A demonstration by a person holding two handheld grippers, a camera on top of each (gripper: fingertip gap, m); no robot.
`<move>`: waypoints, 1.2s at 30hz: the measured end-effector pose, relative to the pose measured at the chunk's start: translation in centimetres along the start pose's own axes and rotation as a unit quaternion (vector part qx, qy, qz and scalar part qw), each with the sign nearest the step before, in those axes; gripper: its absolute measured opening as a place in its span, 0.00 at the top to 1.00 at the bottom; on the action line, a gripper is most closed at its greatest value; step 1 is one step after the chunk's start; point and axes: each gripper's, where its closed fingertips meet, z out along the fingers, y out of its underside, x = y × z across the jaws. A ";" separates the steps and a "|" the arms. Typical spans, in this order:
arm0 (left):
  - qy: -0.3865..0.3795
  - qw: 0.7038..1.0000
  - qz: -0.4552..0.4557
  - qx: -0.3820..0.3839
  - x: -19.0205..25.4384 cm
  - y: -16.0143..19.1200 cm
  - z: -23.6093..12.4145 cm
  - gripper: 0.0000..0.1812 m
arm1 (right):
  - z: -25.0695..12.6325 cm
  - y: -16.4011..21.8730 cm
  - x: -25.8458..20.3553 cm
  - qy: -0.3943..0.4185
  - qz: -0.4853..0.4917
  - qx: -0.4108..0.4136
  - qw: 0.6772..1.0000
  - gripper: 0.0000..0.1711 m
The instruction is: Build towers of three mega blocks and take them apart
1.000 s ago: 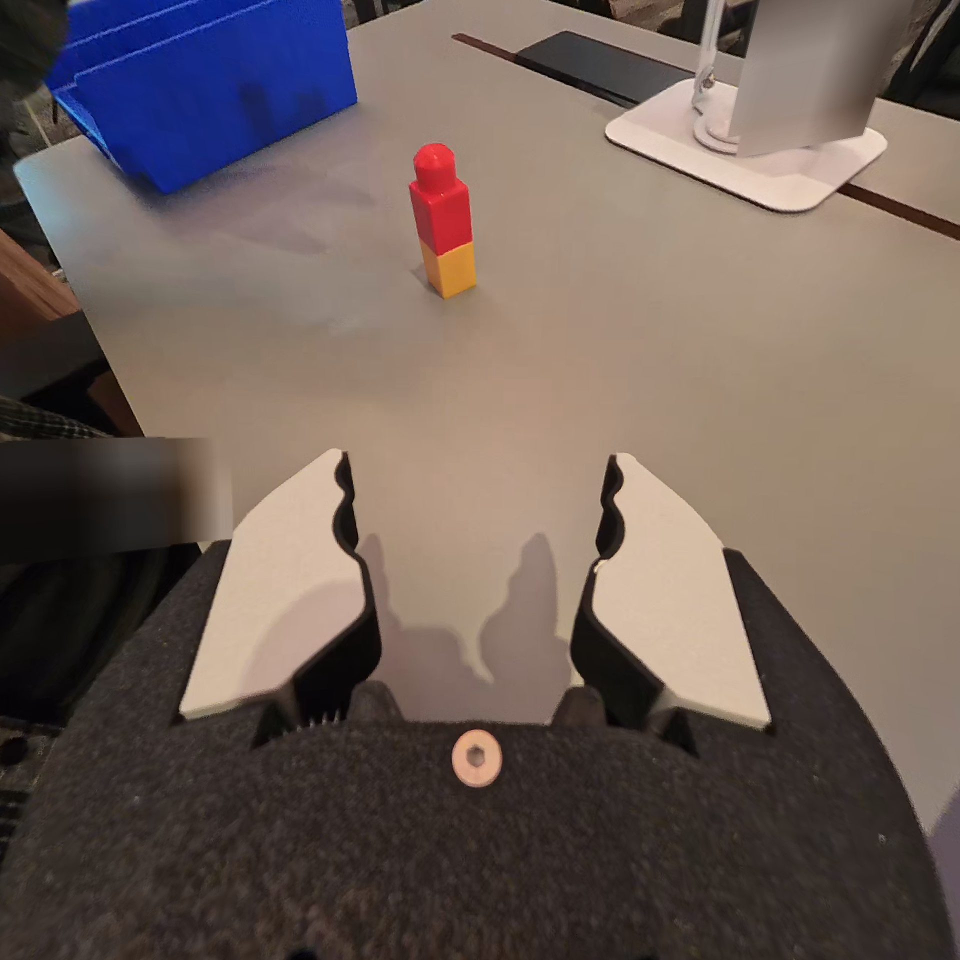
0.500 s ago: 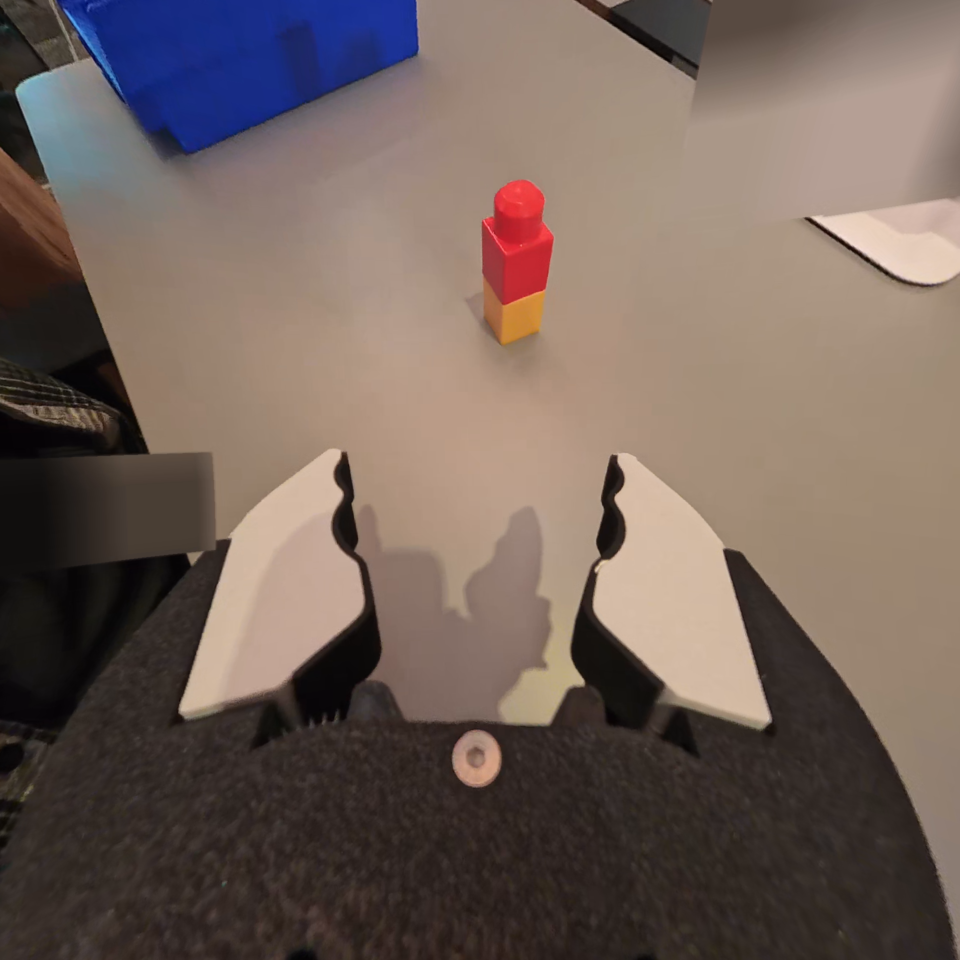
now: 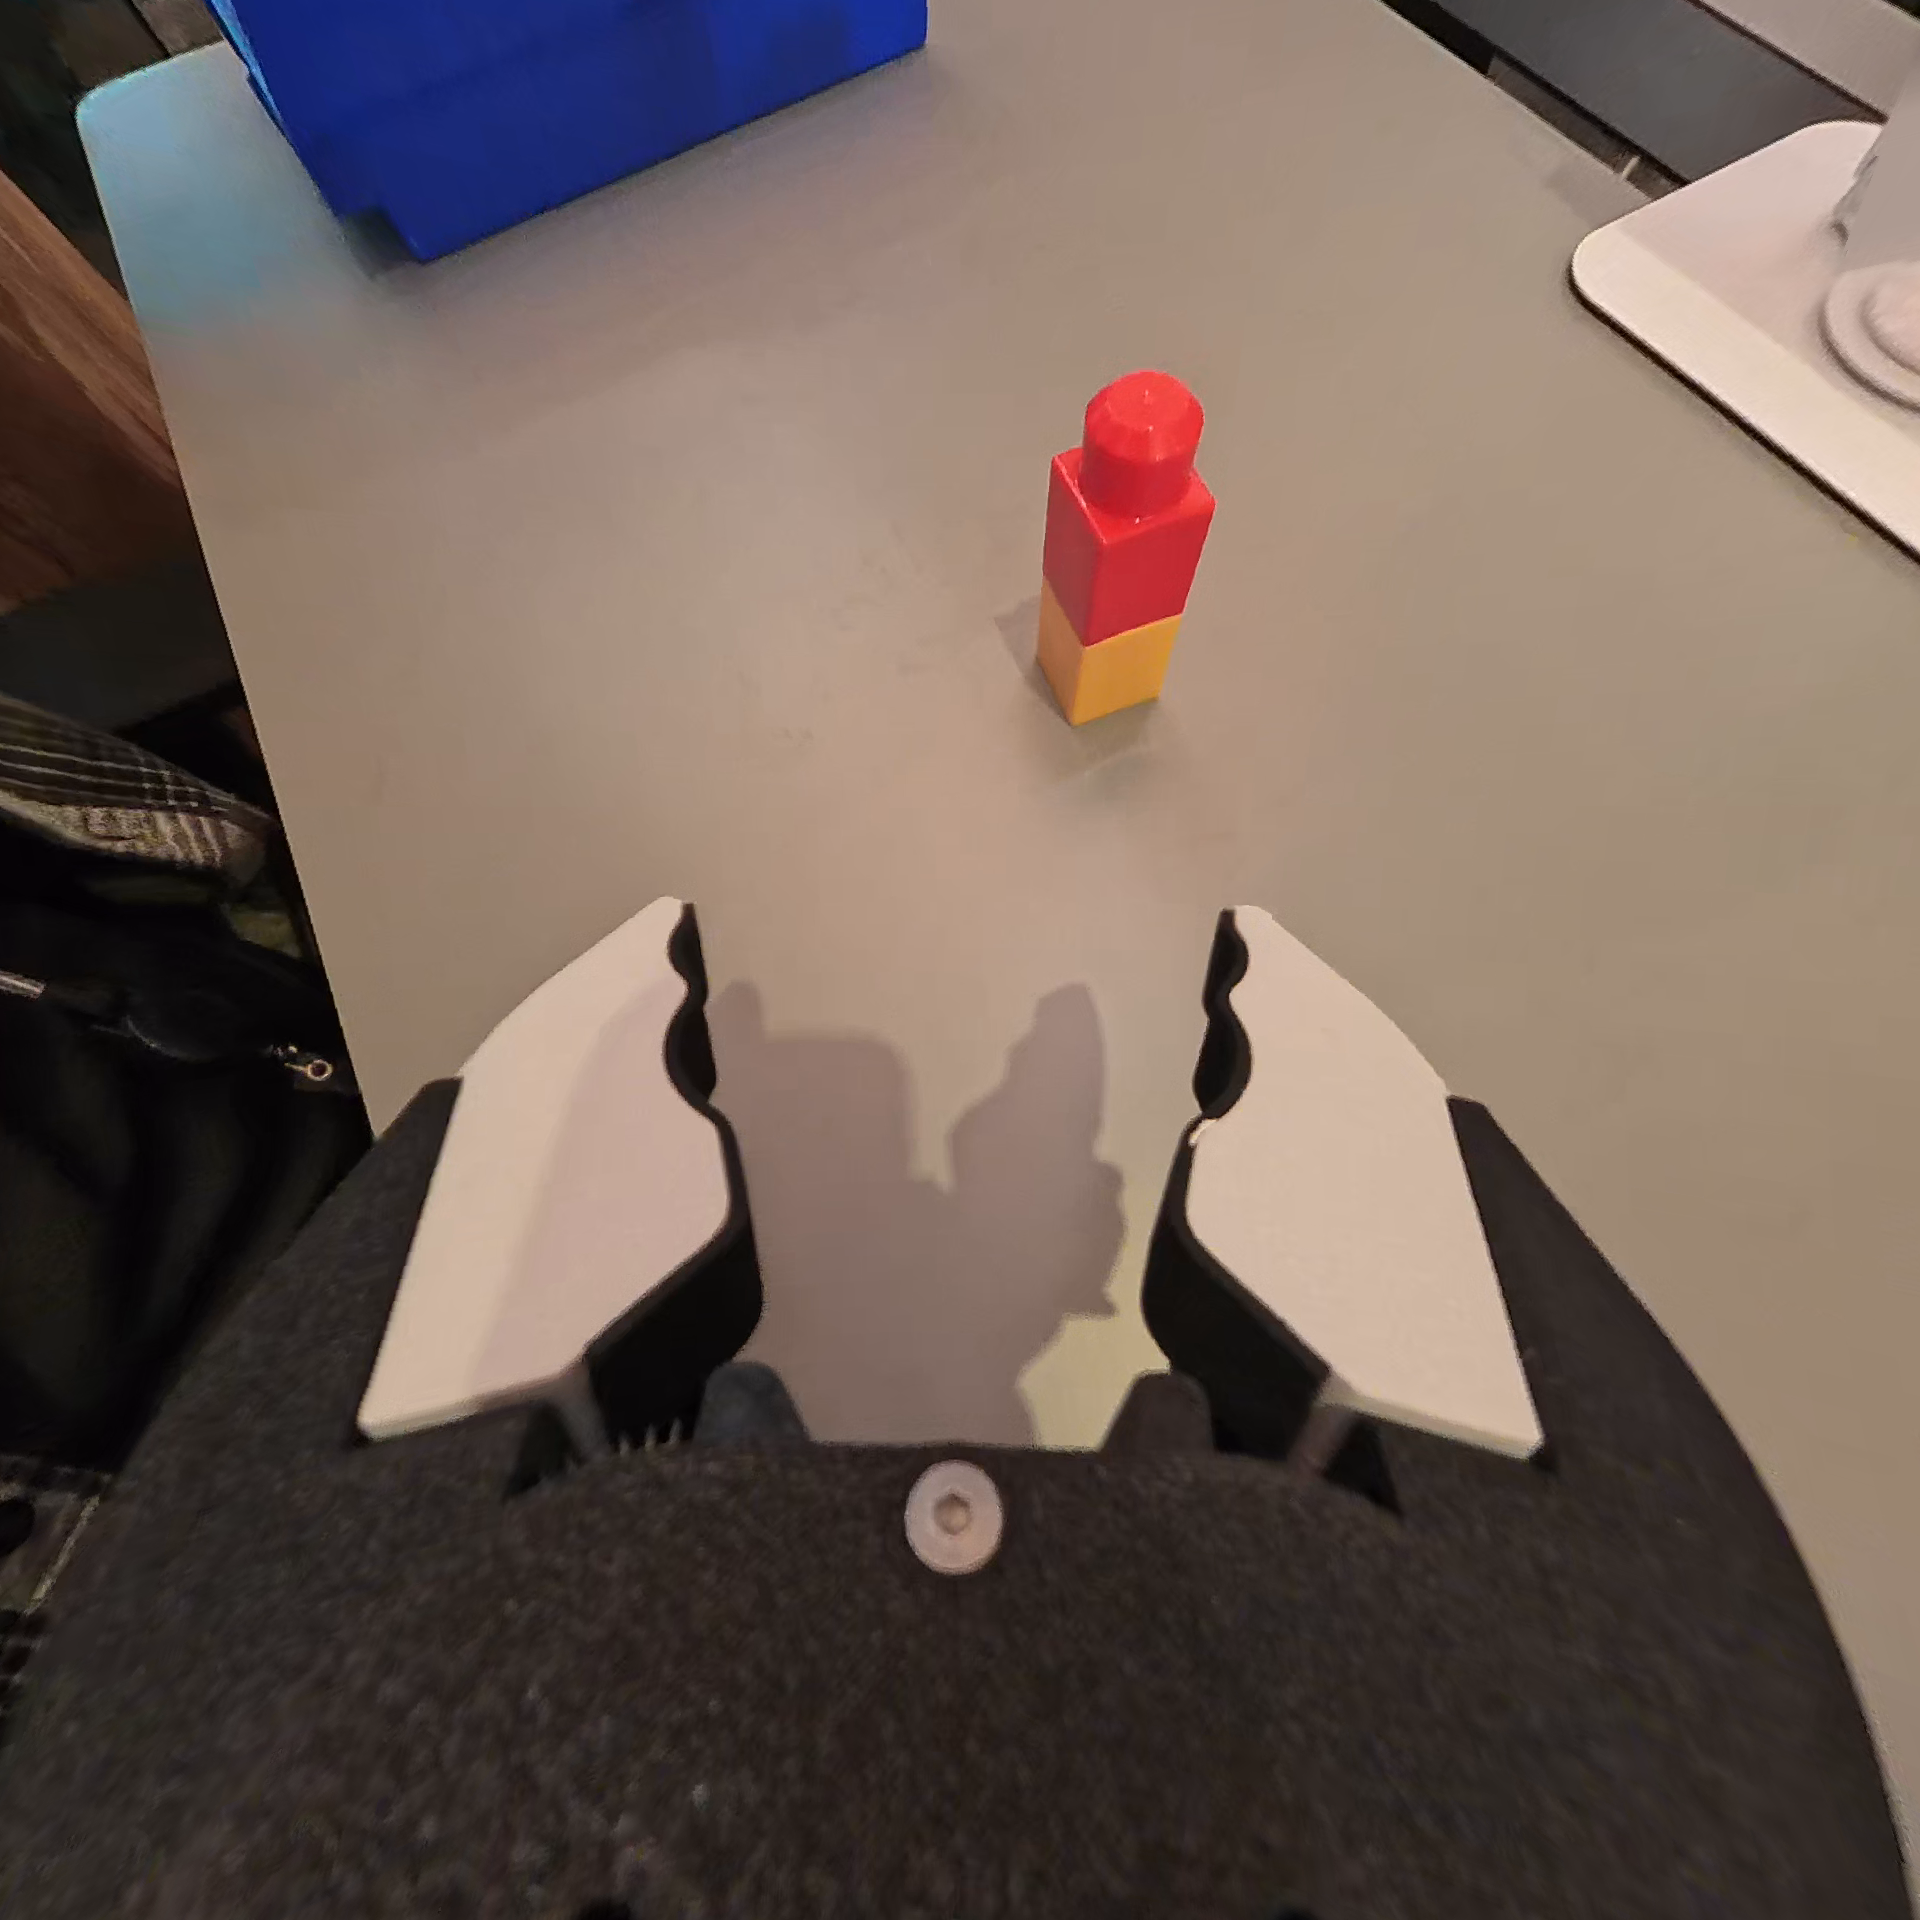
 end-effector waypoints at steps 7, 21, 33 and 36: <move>-0.026 0.999 -0.029 -0.029 0.2 0.3 1.8 0.77 | -1.5 1.1 0.9 0.003 0.016 0.024 1.000 0.47; -0.018 0.992 -0.068 -0.105 0.6 2.7 3.7 0.84 | -4.0 2.6 1.4 0.014 0.029 0.059 0.998 0.47; 0.080 0.969 0.055 0.226 6.9 -8.1 -6.7 0.85 | -5.4 3.3 1.6 0.028 0.039 0.081 0.996 0.48; 0.125 0.933 0.126 0.313 12.2 -10.8 -9.3 0.85 | -5.6 3.6 1.5 0.029 0.040 0.082 0.995 0.47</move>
